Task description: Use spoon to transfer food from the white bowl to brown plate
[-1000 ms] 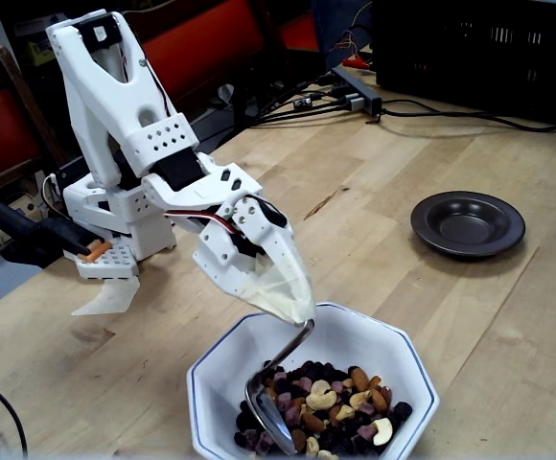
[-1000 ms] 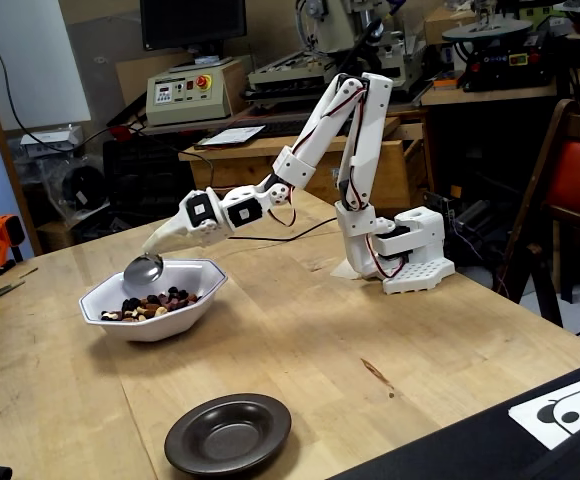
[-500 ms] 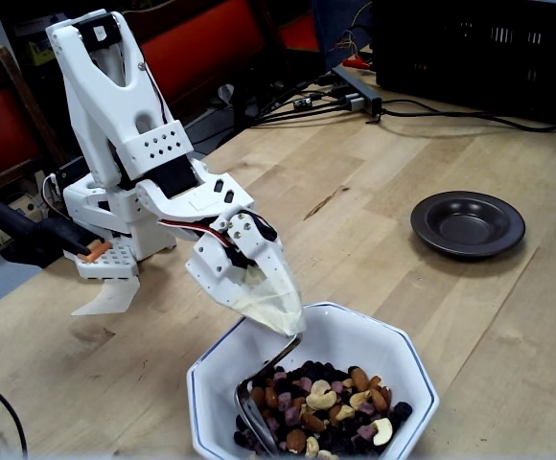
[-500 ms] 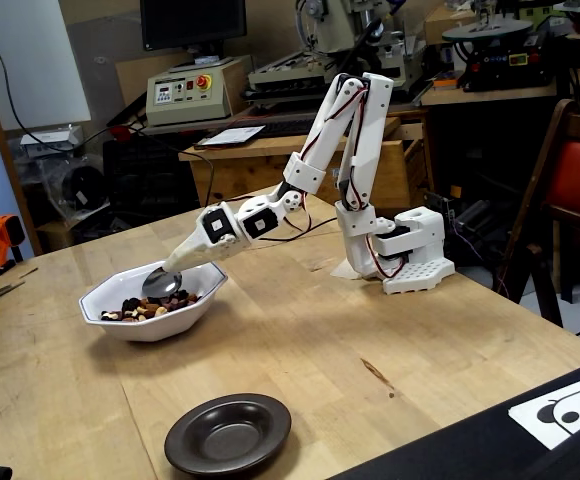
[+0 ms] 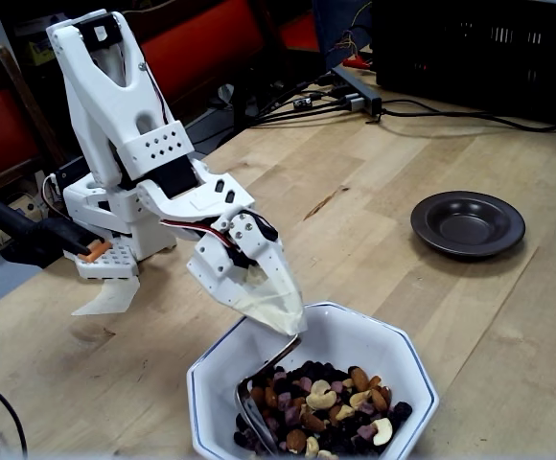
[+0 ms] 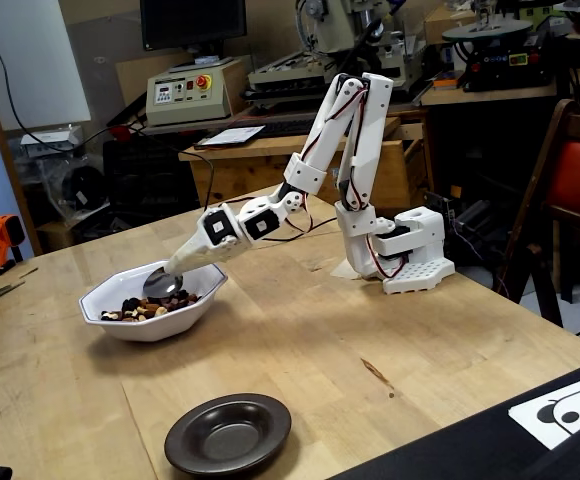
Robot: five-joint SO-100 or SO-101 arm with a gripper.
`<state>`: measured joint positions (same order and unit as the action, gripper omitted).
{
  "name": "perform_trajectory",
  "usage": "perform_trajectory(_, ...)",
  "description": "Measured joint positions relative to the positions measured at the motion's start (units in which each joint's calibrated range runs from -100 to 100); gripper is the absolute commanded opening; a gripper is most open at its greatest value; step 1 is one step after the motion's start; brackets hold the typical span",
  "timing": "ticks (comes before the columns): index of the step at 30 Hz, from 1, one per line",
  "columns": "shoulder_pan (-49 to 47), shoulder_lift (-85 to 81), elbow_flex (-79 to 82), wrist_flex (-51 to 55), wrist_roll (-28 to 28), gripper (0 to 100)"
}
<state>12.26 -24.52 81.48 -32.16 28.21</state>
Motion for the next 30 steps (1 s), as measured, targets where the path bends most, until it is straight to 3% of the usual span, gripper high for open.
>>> perform_trajectory(5,-5.8,0.2,0.1,0.0,-1.5,2)
perform_trajectory(12,-11.8,0.2,0.1,0.0,-7.7,2)
perform_trajectory(30,-12.0,0.1,0.0,-0.5,-18.8,2)
